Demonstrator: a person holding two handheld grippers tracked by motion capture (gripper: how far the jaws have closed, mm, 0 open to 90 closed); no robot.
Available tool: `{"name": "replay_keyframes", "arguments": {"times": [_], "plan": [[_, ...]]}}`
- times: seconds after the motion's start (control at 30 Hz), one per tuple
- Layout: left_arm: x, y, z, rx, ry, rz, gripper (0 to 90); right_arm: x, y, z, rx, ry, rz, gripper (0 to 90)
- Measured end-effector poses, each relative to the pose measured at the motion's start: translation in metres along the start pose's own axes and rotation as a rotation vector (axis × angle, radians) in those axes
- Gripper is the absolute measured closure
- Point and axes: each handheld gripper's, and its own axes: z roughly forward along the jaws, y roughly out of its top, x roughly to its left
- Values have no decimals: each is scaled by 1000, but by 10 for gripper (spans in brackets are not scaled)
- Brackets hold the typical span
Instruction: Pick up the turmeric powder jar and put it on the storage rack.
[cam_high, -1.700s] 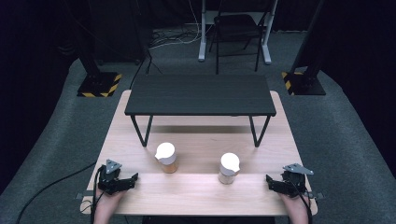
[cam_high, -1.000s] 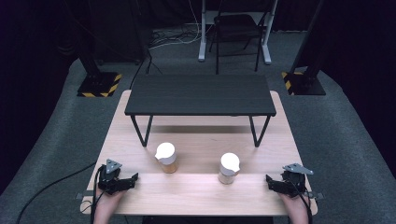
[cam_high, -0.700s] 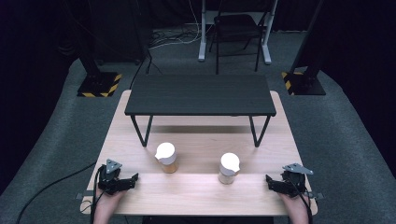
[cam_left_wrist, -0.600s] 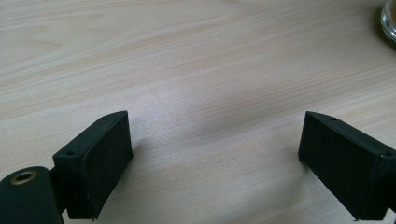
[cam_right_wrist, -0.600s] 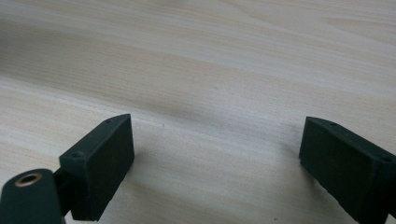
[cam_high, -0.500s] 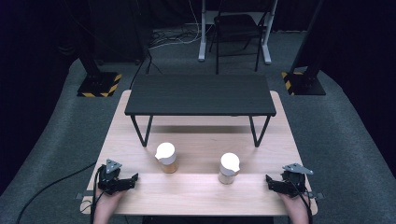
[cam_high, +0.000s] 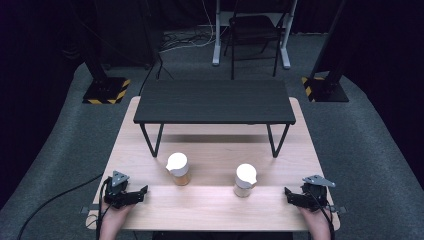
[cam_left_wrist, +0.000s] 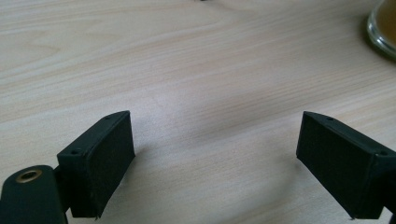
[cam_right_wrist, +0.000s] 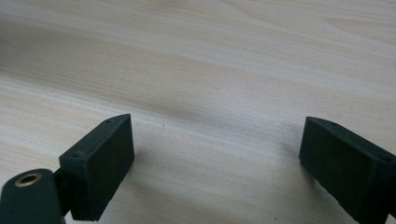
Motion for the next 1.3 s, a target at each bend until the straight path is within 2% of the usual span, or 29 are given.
{"name": "replay_keyframes", "arguments": {"times": [0.33, 0.47, 0.53, 0.67, 0.83, 0.93, 1.03, 1.3], "plan": [[-1, -1, -6, -40, -36, -13, 106, 0, 0, 0, 0, 0, 0, 93], [-5, 0, -8, -58, -41, 4, 107, 0, 0, 0, 0, 0, 0, 93], [-7, -2, -12, -95, -50, 2, 109, 0, 0, 0, 0, 0, 0, 93], [-9, -2, -16, -121, -61, 7, 111, 0, 0, 0, 0, 0, 0, 93], [-16, 0, -20, -148, -78, 36, 112, 0, 0, 0, 0, 1, -1, 93], [-19, 2, -23, -175, -109, 52, 112, 0, 0, 0, 0, 2, -2, 93], [-22, 5, -24, -183, -123, 64, 112, 0, 0, 0, 0, 2, -2, 93], [-28, 10, -24, -217, -193, 63, 111, 0, 0, 0, 0, 2, -2, 93]]}}
